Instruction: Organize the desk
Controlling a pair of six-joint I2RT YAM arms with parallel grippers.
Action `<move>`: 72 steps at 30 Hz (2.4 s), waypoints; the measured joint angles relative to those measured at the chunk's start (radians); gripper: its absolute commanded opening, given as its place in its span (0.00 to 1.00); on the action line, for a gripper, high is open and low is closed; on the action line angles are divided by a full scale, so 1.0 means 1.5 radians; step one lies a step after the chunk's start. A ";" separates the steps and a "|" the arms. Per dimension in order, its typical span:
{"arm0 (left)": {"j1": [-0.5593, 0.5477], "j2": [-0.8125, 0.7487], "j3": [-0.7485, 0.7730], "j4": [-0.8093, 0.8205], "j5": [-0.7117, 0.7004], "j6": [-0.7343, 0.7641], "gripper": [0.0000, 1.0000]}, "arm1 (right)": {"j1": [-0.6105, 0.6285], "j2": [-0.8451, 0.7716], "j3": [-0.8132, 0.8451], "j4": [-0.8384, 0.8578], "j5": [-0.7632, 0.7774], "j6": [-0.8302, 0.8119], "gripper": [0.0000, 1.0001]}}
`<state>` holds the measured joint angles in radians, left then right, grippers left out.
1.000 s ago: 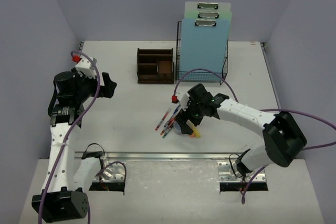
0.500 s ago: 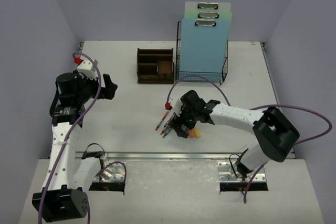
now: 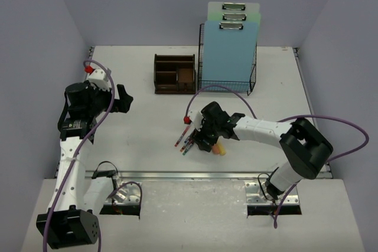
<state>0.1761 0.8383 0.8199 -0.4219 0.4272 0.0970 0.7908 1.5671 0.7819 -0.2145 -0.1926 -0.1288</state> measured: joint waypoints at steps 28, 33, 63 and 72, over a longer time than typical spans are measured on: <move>0.000 0.000 -0.010 0.018 0.008 0.000 1.00 | -0.036 0.043 0.439 -0.136 -0.012 -0.128 0.22; 0.000 0.000 -0.012 0.025 0.009 -0.001 1.00 | -0.073 0.183 0.587 -0.144 0.002 -0.147 0.20; 0.000 0.000 -0.047 0.055 0.012 -0.011 1.00 | -0.166 0.439 0.788 -0.175 -0.011 -0.186 0.24; 0.000 0.000 -0.051 0.054 0.012 -0.008 1.00 | -0.172 0.450 0.808 -0.173 -0.001 -0.186 0.53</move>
<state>0.1761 0.8379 0.7436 -0.3410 0.4458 0.0853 0.5332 2.2429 1.9938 -0.4734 -0.1946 -0.4083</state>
